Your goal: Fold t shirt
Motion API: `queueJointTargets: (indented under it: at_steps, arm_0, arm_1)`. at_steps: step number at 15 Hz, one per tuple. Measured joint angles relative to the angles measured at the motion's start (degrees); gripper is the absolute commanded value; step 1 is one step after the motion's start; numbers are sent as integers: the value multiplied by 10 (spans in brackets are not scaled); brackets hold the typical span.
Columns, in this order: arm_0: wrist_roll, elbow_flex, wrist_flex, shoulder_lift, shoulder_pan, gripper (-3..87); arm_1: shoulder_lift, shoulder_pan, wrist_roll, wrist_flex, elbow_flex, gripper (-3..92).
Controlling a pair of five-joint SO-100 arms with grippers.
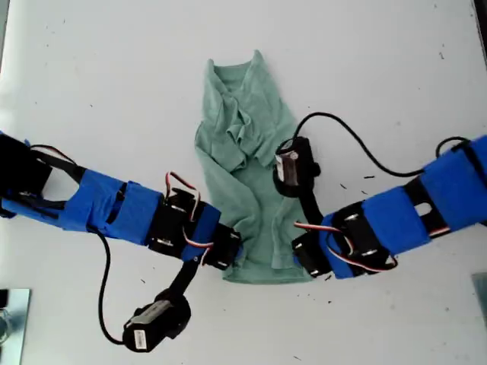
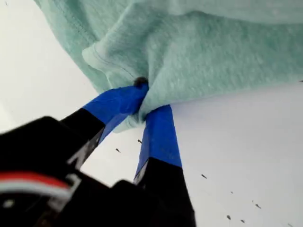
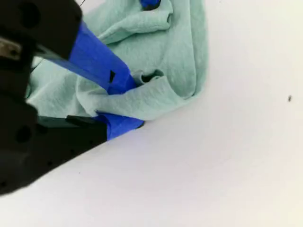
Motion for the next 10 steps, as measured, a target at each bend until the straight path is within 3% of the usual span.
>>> queueJointTargets:
  at_steps: [4,7,10]
  arm_0:
    - [3,1,-4,70,59,-2]
    - [-19,15,-7,106,122,-2]
    - [-30,26,-7,108,125,-2]
  arm_1:
    - [-3,-33,-50,168,-178,15]
    - [3,-65,-67,190,-256,15]
    - [12,-51,-75,190,-249,15]
